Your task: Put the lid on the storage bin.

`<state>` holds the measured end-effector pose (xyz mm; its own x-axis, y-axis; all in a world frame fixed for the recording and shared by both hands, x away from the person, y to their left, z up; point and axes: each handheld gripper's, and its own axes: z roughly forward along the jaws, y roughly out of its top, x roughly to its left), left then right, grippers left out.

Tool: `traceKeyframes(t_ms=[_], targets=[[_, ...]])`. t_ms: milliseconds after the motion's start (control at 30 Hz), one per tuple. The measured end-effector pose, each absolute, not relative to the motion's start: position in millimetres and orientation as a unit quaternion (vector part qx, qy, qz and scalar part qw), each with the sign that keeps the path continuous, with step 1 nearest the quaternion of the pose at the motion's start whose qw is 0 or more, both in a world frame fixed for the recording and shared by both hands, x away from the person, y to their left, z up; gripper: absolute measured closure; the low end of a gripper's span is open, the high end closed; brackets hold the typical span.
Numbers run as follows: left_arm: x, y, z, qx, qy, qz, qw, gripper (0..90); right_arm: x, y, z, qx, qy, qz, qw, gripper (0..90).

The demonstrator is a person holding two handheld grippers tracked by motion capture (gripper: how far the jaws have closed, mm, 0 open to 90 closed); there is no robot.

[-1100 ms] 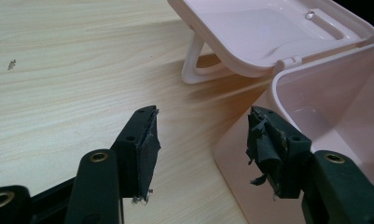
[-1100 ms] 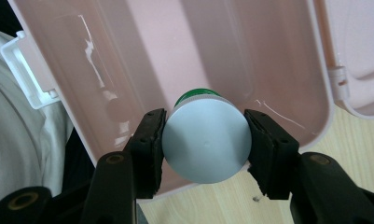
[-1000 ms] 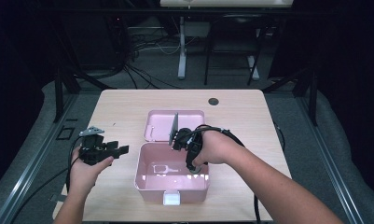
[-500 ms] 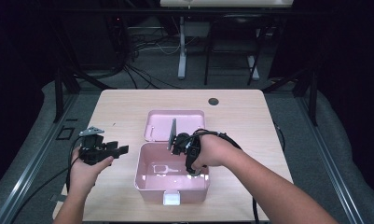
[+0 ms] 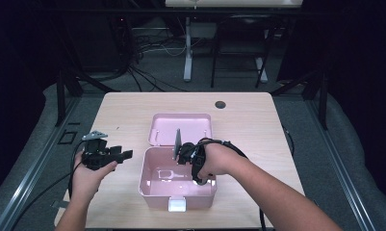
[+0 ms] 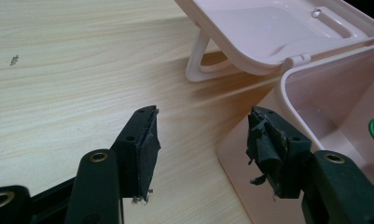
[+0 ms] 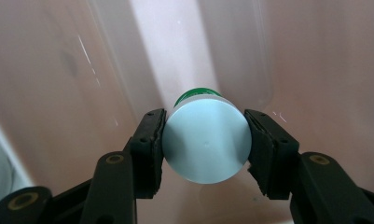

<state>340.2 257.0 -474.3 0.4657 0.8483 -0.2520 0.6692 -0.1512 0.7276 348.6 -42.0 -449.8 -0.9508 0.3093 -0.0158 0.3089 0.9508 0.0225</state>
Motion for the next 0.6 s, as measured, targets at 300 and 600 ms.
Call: traceKeyframes(t_ms=[300,600], targets=[[341,257,-475,0.751,0.506,0.107,0.410,43.5,349,-43,-461,0.143,0.990,0.004,0.007,50.2],[341,257,-476,0.751,0.506,0.108,0.409,43.5,349,-40,-470,0.138,0.990,0.000,0.004,50.3]])
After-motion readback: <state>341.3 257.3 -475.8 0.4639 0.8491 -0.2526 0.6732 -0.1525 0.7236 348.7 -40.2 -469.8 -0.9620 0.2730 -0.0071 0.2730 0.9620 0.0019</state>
